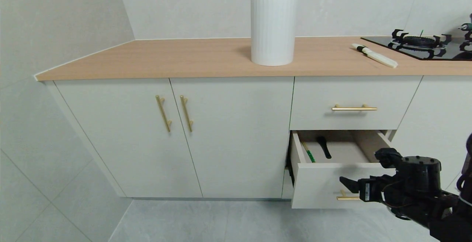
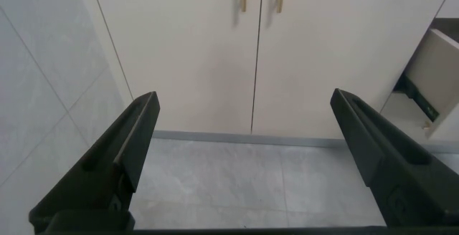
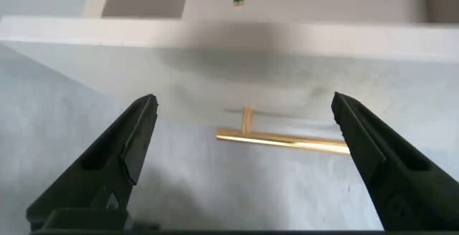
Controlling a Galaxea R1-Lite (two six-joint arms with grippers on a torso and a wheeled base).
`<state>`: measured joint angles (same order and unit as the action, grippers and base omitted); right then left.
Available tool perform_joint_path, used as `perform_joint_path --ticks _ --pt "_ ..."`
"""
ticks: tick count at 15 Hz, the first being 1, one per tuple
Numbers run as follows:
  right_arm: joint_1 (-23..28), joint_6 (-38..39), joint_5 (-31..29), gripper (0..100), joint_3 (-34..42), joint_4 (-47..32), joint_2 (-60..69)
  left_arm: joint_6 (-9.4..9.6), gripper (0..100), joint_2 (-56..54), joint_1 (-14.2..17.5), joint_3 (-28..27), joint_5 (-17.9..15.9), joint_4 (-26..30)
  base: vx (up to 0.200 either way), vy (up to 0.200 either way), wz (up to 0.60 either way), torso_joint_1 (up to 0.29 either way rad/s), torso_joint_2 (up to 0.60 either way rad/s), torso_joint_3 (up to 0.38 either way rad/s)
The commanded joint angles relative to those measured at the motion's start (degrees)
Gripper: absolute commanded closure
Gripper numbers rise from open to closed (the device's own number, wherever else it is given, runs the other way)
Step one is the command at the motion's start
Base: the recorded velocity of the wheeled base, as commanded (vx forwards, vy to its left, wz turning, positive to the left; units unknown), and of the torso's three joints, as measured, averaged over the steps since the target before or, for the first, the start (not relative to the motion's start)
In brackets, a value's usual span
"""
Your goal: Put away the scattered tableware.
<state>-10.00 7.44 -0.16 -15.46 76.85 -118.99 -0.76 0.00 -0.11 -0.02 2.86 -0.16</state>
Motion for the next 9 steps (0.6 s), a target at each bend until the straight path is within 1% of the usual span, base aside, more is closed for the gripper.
perform_joint_path --ticks 1,3,6,9 --pt "0.4 -0.1 0.0 0 0.0 5.9 -5.9 -0.04 0 0.0 0.0 0.0 0.0 0.0 0.0 0.0 0.0 0.0 0.0 0.0" --pt "1.2 -0.2 0.0 0 -0.1 7.1 -6.3 -0.04 0 0.0 0.0 0.0 0.0 0.0 0.0 0.0 0.0 0.0 0.0 0.0" --pt "2.7 -0.3 0.0 0 -2.7 7.2 -6.6 -0.04 0 0.0 0.0 0.0 0.0 0.0 0.0 0.0 0.0 0.0 0.0 0.0" --pt "2.9 -0.4 0.0 0 -5.4 7.1 -7.8 -0.04 0 0.0 0.0 0.0 0.0 0.0 0.0 0.0 0.0 0.0 0.0 0.0"
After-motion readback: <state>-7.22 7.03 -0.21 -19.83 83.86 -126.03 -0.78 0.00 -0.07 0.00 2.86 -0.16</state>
